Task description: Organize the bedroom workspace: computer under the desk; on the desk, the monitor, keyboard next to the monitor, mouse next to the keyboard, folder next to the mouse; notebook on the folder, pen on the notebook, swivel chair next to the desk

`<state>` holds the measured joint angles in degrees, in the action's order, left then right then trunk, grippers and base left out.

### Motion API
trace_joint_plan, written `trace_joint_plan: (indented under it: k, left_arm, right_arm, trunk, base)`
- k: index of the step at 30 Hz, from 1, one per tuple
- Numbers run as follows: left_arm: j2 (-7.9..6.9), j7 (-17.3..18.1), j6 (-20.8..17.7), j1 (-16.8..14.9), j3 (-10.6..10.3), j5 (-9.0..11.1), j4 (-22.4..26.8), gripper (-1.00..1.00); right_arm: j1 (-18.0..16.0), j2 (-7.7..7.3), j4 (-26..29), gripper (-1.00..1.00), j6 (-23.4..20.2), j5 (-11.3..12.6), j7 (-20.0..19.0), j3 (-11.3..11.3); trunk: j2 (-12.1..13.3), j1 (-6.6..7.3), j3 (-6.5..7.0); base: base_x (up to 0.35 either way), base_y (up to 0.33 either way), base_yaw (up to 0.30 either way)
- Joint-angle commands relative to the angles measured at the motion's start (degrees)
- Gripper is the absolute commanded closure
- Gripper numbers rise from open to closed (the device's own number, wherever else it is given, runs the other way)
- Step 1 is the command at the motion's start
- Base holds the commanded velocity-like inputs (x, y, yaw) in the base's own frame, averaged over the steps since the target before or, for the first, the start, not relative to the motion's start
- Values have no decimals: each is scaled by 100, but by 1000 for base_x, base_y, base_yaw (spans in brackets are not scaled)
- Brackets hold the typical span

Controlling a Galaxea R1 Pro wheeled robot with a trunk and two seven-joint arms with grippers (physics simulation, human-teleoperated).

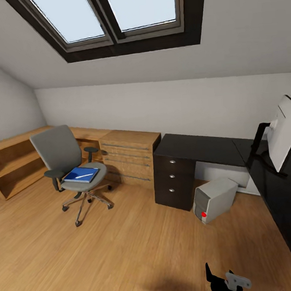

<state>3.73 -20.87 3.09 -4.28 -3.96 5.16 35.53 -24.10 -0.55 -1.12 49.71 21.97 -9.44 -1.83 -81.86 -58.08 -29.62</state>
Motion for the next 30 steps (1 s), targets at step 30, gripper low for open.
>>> trace_joint_plan:
  k: [30]
  left_arm:
    - [-13, -39, 16, -5, -42, 55, -214, -100]
  right_arm:
    - [11, 129, -20, -100, 30, -253, -58, -23]
  trunk:
    - [1202, 660, 735]
  base:
    - [0, 0, -159]
